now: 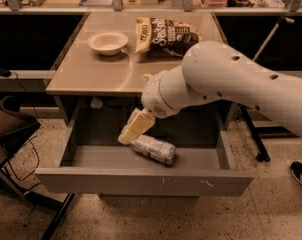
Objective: Pick blue plastic bottle from top drawer and place on counter
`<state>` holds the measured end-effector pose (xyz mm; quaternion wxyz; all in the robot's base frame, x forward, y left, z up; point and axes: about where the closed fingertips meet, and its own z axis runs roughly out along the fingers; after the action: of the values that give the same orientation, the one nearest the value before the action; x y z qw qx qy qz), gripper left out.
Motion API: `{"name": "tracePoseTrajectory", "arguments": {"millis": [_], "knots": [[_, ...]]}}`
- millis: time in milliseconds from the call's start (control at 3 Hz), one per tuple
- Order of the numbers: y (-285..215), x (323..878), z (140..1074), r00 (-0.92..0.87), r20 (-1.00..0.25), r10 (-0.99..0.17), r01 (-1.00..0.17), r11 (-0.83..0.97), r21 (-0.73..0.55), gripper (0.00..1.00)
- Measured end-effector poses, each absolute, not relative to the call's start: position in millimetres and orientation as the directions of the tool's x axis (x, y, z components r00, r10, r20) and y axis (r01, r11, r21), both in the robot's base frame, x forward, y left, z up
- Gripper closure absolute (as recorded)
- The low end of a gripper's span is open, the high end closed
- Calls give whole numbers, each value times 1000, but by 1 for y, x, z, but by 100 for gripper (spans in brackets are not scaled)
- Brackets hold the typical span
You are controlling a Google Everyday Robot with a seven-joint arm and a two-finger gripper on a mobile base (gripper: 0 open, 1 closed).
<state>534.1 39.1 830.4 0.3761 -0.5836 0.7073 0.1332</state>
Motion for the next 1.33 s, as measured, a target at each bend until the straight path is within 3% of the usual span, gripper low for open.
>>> {"name": "tracePoseTrajectory", "arguments": {"millis": [667, 1333], "knots": [[2, 556, 754, -204, -698, -687, -903, 408, -138, 0], [7, 561, 743, -229, -670, -706, -907, 405, -117, 0]]}}
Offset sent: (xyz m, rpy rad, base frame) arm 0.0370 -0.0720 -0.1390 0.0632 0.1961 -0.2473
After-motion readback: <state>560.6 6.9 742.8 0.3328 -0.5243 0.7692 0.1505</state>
